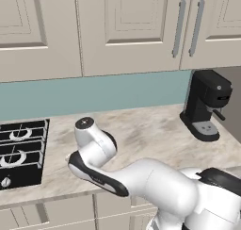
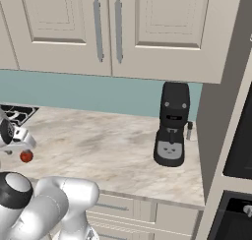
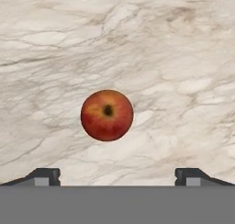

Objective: Place the apple in the correct fridge rack based on whether it is a fruit or vegetable. Finally, close the fridge door.

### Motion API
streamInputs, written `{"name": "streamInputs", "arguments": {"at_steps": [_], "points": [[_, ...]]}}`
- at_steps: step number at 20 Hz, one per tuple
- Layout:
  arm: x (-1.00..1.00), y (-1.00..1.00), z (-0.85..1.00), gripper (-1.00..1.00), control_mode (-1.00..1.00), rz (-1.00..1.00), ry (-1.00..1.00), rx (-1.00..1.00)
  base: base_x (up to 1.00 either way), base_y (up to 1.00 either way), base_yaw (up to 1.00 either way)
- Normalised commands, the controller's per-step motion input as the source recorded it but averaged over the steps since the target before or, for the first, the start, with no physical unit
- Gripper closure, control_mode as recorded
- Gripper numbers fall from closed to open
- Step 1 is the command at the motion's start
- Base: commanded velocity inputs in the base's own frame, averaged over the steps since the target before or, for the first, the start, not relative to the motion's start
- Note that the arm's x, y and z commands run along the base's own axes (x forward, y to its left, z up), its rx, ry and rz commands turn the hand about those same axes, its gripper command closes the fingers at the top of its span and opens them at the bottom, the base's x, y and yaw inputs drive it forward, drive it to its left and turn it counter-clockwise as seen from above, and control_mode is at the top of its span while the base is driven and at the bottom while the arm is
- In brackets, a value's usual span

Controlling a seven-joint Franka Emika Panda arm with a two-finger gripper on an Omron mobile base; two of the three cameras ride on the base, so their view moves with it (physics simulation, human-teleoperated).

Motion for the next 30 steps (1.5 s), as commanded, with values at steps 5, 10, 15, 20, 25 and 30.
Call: {"name": "streamInputs", "arguments": {"at_steps": [5,10,15,20,25,30], "points": [[0.22,0.01,-0.34,-1.0,-1.0,0.0,0.01,0.0,0.0,0.0,0.0],[0.17,0.05,-0.29,-1.0,-1.0,0.0,0.0,0.0,0.0,0.0,0.0],[0.15,0.23,-0.22,-1.0,-1.0,0.0,0.01,0.0,0.0,0.0,0.0],[0.09,0.09,-0.16,-1.0,-1.0,0.0,0.01,0.0,0.0,0.0,0.0],[0.0,-0.07,-0.14,-1.0,-1.0,0.0,0.0,0.0,0.0,0.0,0.0],[0.0,-0.01,-0.26,-1.0,-1.0,0.0,0.01,0.0,0.0,0.0,0.0]]}}
